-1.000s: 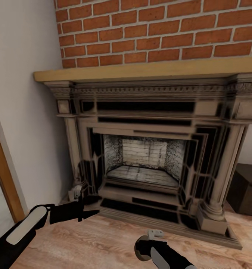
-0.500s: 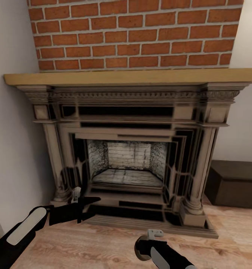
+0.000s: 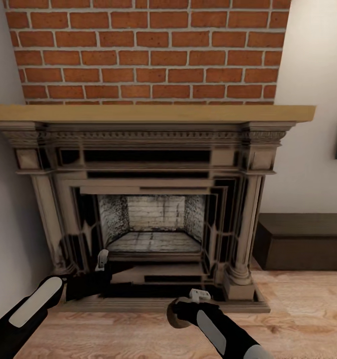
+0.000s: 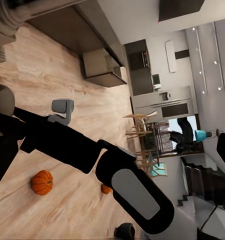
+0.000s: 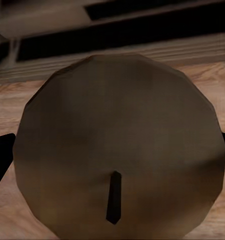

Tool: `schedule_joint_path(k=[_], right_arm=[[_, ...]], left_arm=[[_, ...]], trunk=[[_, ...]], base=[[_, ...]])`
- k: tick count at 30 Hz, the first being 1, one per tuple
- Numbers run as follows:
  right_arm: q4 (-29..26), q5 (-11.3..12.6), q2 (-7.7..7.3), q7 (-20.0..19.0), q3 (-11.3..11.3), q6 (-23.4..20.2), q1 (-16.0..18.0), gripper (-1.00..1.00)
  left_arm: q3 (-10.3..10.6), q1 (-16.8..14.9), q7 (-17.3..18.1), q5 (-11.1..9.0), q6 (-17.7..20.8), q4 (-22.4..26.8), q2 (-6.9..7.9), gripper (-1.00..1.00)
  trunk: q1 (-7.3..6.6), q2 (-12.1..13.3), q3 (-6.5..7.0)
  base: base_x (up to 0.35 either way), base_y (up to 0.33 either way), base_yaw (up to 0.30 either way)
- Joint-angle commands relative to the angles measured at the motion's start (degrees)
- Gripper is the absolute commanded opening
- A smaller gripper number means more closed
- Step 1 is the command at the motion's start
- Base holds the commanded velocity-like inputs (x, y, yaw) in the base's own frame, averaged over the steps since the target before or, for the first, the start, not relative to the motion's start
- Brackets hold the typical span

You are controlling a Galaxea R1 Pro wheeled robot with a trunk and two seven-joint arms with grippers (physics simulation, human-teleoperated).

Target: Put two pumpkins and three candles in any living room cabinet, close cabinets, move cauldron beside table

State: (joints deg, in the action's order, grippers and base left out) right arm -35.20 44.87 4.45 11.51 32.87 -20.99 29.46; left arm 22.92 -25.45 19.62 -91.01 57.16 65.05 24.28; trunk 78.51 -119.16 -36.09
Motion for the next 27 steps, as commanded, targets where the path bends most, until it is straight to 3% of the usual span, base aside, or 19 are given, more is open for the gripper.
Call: schedule_joint_path(k=[1, 15, 27], right_arm=[[-0.2, 0.7, -0.07, 0.5, 0.2, -0.2, 0.1, -1.00], [0.1, 0.9, -0.14, 0.5, 0.1, -0.3, 0.1, -1.00], [0.2, 0.9, -0.14, 0.5, 0.1, -0.4, 0.1, -1.00]], left_arm=[[0.1, -0.1, 0.5, 0.4, 0.0, 0.0, 0.06, 1.00], [0.1, 0.0, 0.6, 0.3, 0.0, 0.0, 0.06, 1.00], [-0.2, 0.0, 0.7, 0.2, 0.0, 0.0, 0.32, 1.00]], trunk=[[-0.23, 0.4, 0.19], [-3.31, 6.0, 3.72], [-5.94, 10.8, 6.54]], base=[[0.000, 0.000, -0.220], [0.000, 0.000, -0.199], [0.000, 0.000, -0.119]])
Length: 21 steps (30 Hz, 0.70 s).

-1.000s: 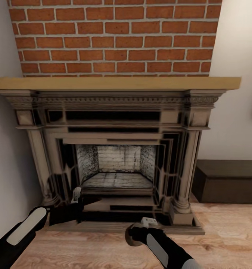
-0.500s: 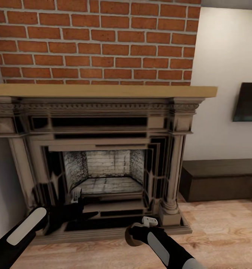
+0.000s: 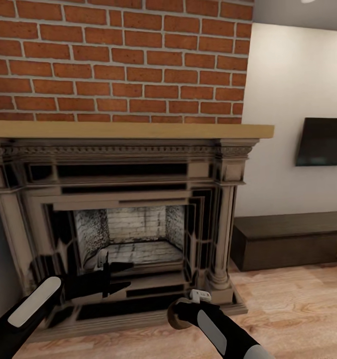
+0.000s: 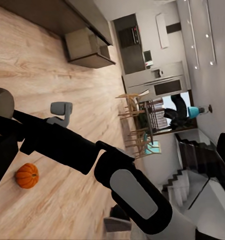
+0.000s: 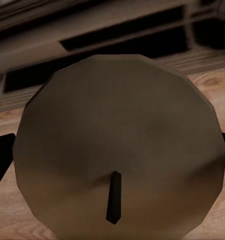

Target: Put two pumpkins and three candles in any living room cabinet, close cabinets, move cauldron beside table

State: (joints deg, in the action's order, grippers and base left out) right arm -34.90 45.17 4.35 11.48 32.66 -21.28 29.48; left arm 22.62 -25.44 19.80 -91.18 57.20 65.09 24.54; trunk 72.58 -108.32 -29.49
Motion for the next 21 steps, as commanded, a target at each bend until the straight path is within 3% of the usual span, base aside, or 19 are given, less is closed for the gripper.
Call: schedule_joint_path(k=[1, 15, 21], right_arm=[[-0.1, 0.6, -0.04, 0.5, 0.3, -0.1, 0.0, -1.00], [0.0, 0.7, 0.08, 0.5, 0.2, -0.6, 0.0, -1.00], [0.0, 0.7, 0.07, 0.5, 0.2, -1.1, 0.0, -1.00]], left_arm=[[0.0, 0.0, 0.7, 0.3, 0.0, 0.1, 0.22, 1.00], [0.1, 0.0, 1.0, -0.2, -0.1, 0.0, 0.26, 1.00], [0.2, -0.1, 1.0, -0.2, -0.1, 0.0, 0.12, 1.00]], trunk=[[-0.23, 0.4, 0.14], [-0.67, 1.2, 0.69], [-0.67, 1.2, 0.69]], base=[[0.000, 0.000, -0.078], [0.000, 0.000, -0.059], [-0.107, -0.110, -0.003]])
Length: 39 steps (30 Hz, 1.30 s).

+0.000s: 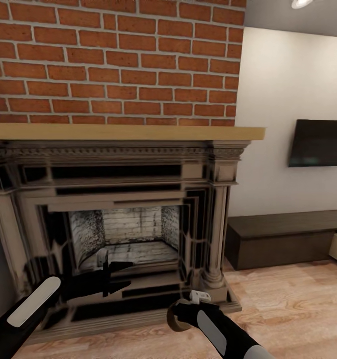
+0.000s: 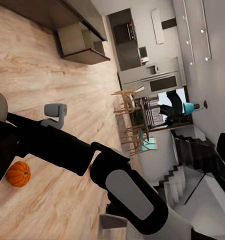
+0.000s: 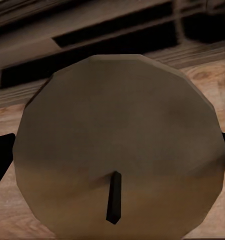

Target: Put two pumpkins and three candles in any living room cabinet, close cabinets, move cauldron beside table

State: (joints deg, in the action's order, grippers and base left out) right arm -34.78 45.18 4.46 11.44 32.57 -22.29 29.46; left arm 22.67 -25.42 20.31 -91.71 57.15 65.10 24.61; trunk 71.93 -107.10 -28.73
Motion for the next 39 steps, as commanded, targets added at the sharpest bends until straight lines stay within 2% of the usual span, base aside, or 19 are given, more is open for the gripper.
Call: schedule_joint_path(k=[1, 7, 22, 39], right_arm=[[-0.1, 0.6, -0.05, 0.5, 0.3, -0.1, 0.1, -1.00], [-0.1, 0.8, 0.00, 0.4, 0.2, 0.0, 0.0, -1.00], [-0.1, 0.8, -0.07, 0.4, 0.1, 0.0, 0.1, -1.00], [-0.1, 0.8, -0.15, 0.4, 0.2, 0.1, 0.1, -1.00]], left_arm=[[0.1, -0.1, 0.5, 0.3, 0.0, 0.0, 0.03, 1.00], [0.1, -0.1, 0.5, 0.3, 0.0, -0.1, 0.05, 1.00], [0.1, -0.1, 0.5, 0.3, 0.0, -0.1, 0.09, 1.00], [0.1, -0.1, 0.5, 0.3, 0.0, -0.1, 0.03, 1.00]], trunk=[[-0.02, 0.0, -0.07], [-0.02, 0.0, -0.12], [-0.02, 0.0, -0.65], [-0.02, 0.0, -1.60]], base=[[-0.122, -0.156, 0.000], [-0.045, -0.201, -0.067], [-0.012, -0.159, -0.251], [-0.315, -0.002, -0.237]])
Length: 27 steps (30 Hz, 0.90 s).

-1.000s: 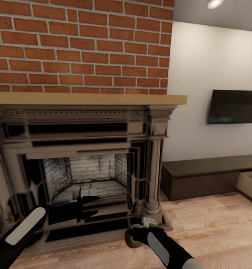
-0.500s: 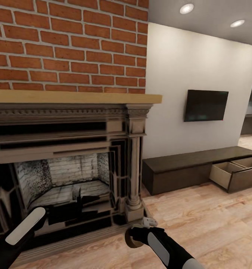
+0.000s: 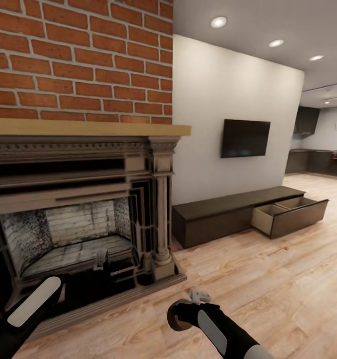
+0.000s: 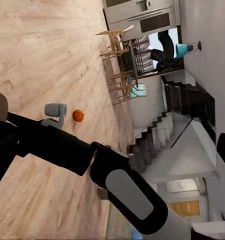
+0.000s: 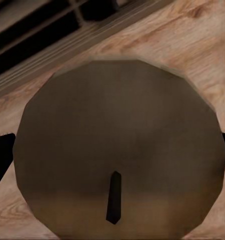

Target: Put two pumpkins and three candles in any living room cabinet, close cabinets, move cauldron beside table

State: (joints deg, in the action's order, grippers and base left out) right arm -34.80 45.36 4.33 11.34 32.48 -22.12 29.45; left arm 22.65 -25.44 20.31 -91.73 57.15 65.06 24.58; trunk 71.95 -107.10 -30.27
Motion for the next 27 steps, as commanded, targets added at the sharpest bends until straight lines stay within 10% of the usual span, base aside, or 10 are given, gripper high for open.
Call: schedule_joint_path(k=[1, 27], right_arm=[[-0.1, 0.6, -0.03, 0.5, 0.3, 0.0, 0.1, -1.00], [-0.1, 0.2, 0.03, 0.4, 0.5, 0.0, 0.1, -1.00]], left_arm=[[0.1, 0.0, 0.5, 0.3, 0.0, 0.0, 0.05, 1.00], [0.1, 0.0, 0.5, 0.4, 0.0, -0.1, 0.03, 1.00]], trunk=[[-0.04, 0.0, -0.13], [-0.04, 0.0, -1.46]], base=[[-0.338, 0.000, -0.208], [-0.067, 0.000, -0.121]])
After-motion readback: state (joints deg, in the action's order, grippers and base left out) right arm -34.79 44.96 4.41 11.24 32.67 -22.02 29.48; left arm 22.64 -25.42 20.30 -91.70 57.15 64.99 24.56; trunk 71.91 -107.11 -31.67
